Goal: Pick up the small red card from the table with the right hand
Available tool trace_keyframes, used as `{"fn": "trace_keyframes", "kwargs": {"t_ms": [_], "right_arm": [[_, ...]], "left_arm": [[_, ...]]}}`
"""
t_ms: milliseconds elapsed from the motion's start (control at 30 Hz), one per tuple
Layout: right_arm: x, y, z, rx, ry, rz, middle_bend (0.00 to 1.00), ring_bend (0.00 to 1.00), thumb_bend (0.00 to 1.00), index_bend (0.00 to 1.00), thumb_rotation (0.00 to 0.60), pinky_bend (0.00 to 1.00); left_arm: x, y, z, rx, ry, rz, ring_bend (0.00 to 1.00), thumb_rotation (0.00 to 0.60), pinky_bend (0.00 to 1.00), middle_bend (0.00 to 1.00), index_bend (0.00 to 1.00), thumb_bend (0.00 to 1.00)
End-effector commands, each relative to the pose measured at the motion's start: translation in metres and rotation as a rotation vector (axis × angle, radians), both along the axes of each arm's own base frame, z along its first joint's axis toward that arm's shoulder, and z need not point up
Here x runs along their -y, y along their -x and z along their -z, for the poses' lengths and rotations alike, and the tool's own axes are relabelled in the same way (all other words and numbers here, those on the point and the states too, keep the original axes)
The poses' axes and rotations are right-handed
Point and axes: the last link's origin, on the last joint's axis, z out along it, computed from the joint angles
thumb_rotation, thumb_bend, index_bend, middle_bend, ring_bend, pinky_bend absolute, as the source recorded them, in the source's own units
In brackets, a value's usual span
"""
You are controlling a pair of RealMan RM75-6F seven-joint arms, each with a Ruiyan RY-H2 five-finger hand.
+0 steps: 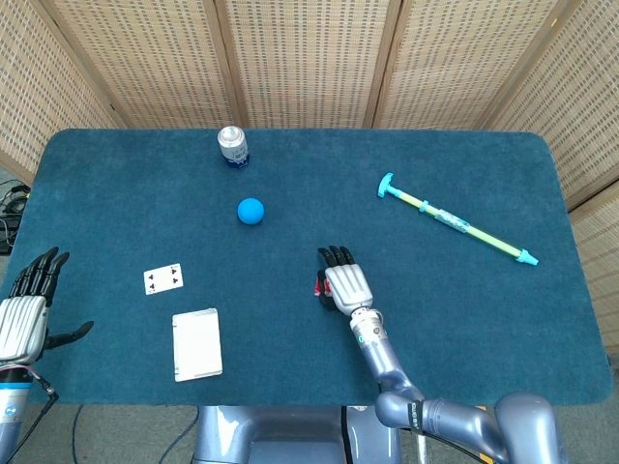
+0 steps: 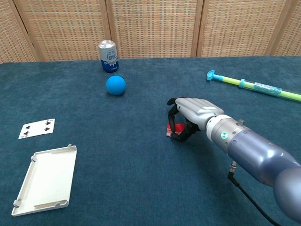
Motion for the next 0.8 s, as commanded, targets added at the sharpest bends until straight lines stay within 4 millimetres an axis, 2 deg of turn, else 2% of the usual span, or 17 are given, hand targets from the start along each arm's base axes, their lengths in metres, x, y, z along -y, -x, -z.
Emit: {"fn": "trace_keyframes", "kwargs": {"t_ms": [33, 800], "right_arm": [[0.0004, 0.0002, 0.0004, -0.005, -0.001, -0.001, 0.17, 0.0, 0.54, 0.67, 0.6, 0.0], [0.0013, 0.0001, -0.004, -0.018, 0.006, -0.004, 0.17, 0.0, 0.67, 0.67, 0.6, 0.0]], "left_arm": [[-0.0002, 0.0003, -0.0003, 0.0, 0.0, -0.001, 0.0, 0.6, 0.08, 0.0, 0.0, 0.15], [-0.0006, 0.0005, -0.0005, 0.0, -0.001, -0.003, 0.0, 0.6, 0.08, 0.0, 0.0, 0.15]]}}
